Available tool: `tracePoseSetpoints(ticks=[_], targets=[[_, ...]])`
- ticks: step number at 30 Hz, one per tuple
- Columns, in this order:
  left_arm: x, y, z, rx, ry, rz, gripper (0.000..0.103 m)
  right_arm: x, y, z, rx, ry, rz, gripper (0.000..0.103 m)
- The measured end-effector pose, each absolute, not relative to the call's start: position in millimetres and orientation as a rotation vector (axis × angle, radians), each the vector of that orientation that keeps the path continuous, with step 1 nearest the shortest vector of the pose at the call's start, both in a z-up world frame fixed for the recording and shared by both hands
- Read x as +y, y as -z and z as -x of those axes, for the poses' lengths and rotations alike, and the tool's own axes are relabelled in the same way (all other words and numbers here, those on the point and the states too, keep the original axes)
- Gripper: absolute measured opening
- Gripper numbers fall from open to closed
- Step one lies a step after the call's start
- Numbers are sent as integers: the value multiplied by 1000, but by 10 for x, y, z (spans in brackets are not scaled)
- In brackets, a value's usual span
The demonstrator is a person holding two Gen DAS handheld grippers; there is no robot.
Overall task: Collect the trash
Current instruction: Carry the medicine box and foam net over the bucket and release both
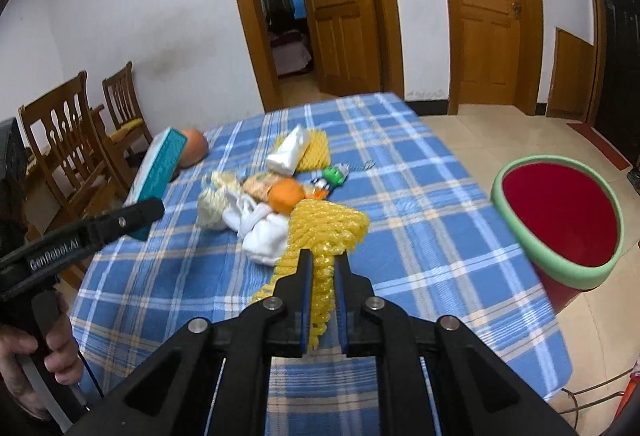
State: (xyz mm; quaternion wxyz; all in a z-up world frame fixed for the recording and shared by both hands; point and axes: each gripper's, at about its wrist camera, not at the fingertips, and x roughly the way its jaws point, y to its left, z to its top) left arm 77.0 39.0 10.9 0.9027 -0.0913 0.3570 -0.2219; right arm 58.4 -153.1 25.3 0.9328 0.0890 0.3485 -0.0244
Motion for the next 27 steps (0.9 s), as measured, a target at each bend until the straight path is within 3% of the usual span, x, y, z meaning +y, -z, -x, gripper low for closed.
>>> tracePoseSetpoints(ticks=[27], targets=[[-1094,-489,-765,792,702,72,55,-3009,-628,-278,537,298,-298,12]])
